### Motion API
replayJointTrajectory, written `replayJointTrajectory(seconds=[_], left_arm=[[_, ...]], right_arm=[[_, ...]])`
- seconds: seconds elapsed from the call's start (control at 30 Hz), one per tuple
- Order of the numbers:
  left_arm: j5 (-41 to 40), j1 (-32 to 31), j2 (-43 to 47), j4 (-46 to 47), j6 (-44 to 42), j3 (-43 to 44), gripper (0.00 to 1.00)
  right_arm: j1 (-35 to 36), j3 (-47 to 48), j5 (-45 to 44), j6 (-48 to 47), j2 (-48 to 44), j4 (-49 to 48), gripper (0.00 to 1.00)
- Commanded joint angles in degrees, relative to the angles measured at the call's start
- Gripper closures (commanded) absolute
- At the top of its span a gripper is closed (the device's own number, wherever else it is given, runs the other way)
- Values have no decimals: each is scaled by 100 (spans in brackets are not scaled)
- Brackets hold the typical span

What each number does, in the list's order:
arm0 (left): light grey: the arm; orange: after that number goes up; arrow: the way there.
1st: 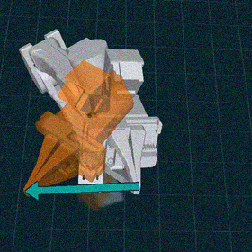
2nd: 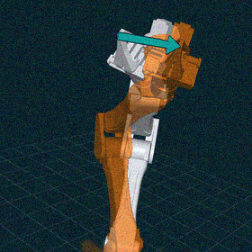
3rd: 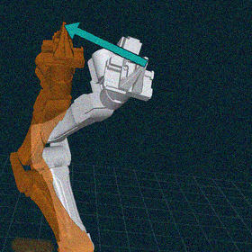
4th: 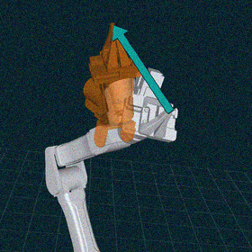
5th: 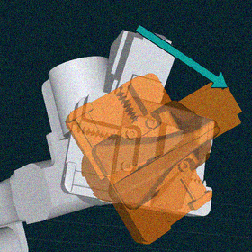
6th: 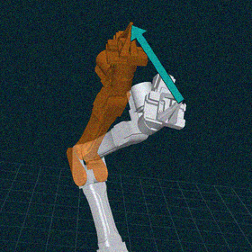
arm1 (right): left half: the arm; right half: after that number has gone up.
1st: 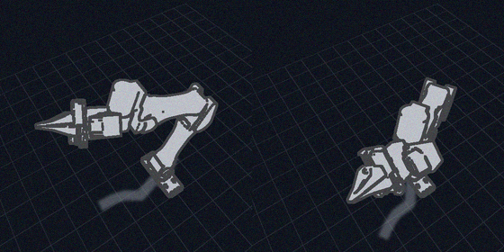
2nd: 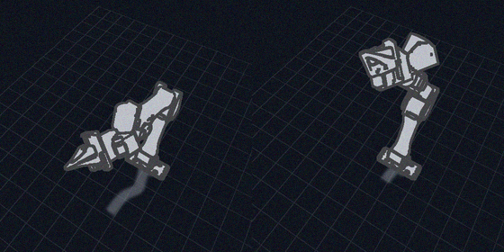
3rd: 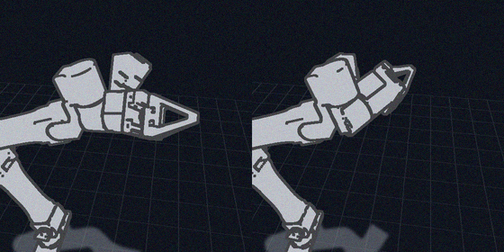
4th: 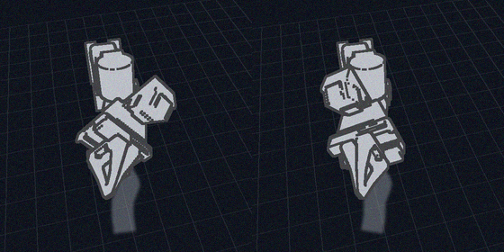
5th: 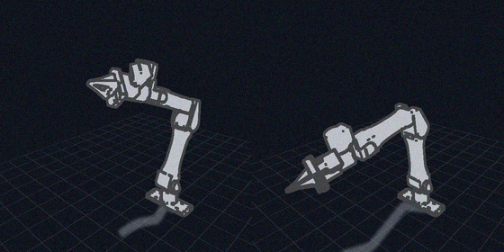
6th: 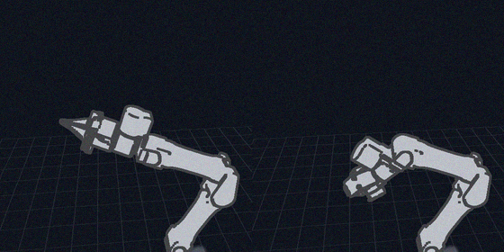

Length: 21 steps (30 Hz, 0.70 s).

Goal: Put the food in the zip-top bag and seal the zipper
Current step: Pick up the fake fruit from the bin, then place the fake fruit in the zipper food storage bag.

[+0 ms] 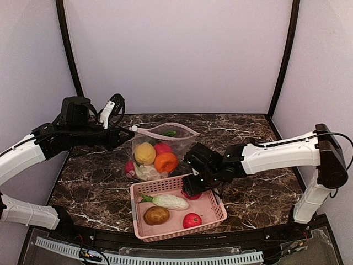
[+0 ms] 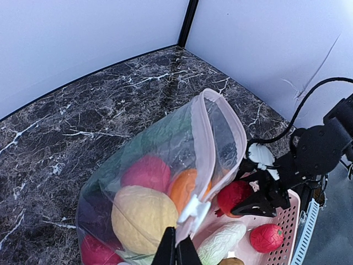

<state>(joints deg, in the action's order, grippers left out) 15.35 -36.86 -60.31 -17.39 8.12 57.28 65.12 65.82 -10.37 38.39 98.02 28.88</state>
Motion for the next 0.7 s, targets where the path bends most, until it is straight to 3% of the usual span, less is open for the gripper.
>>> replayJointTrajectory(seconds=[0.0,0.33,0.67], left_arm=[[-33,39,52,-20,5,182,99],[75,48,79,64,14,96,99],[202,48,169,94,4,52,99]], right_arm=[[199,-341,233,-250,-1075,-443,39],[362,-442,-39,-519,-2767,-468,38],[-38,1035,-482,-1055,-2109,-389,38]])
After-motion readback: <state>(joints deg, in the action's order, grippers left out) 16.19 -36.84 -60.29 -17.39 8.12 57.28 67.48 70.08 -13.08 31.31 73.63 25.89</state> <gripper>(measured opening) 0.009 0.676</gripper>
